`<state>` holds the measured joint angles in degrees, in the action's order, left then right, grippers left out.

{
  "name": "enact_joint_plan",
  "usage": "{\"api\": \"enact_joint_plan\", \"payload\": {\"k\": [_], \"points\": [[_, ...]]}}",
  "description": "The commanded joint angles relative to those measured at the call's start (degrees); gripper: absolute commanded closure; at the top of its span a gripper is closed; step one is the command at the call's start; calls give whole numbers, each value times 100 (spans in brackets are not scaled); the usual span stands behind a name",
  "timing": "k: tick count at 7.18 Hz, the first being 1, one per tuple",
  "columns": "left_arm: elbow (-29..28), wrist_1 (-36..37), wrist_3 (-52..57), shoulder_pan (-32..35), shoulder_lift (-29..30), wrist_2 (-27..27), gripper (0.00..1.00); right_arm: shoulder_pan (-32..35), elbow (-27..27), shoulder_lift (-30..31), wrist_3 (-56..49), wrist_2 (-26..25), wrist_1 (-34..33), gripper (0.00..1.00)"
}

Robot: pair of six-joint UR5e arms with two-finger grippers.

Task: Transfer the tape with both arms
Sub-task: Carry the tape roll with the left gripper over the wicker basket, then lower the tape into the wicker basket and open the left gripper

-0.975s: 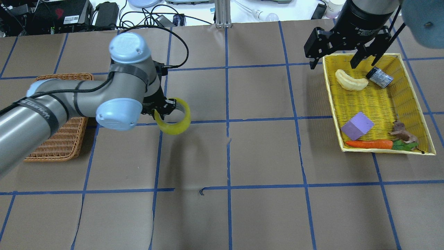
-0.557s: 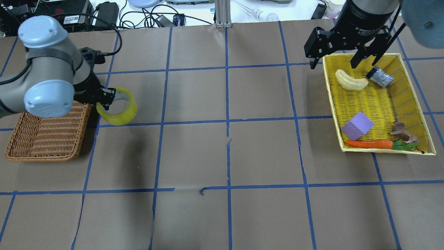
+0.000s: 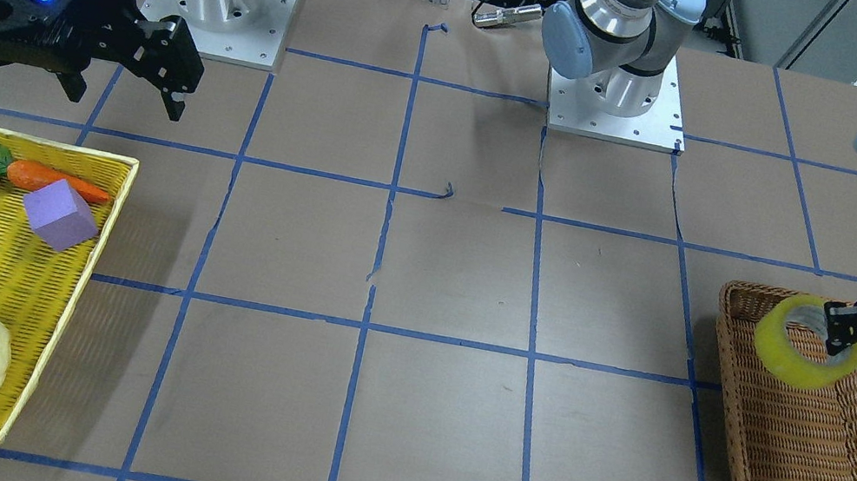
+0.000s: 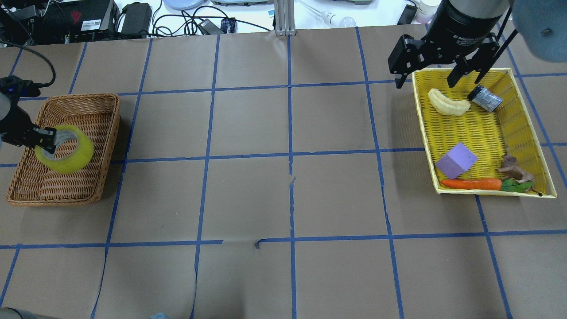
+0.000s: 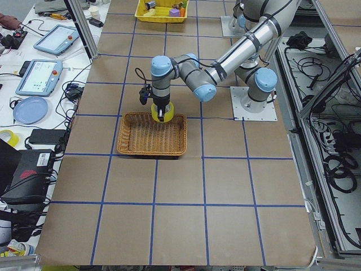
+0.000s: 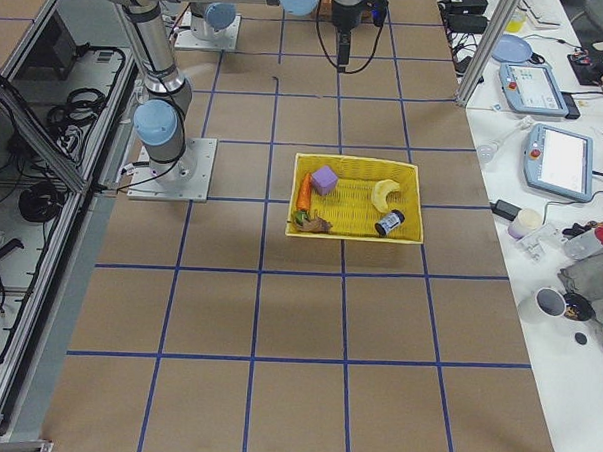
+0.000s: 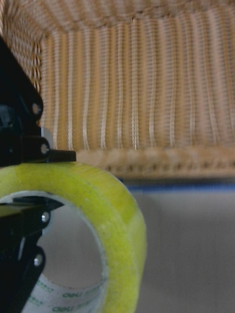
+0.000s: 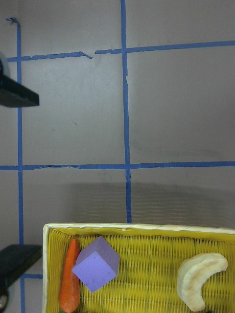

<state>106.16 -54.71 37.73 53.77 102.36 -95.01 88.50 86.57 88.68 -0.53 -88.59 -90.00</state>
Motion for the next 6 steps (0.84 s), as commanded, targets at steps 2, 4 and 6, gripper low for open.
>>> {"api": "enact_joint_plan", "payload": {"k": [2, 4, 6], "points": [[37, 686, 411, -437, 528, 44, 100, 0, 0, 0, 0, 9, 9, 0], [28, 1066, 385, -437, 969, 534, 100, 0, 0, 0, 0, 9, 0, 0], [-16, 1364, 184, -411, 945, 528, 0, 0, 0, 0, 0, 9, 0, 0]]}}
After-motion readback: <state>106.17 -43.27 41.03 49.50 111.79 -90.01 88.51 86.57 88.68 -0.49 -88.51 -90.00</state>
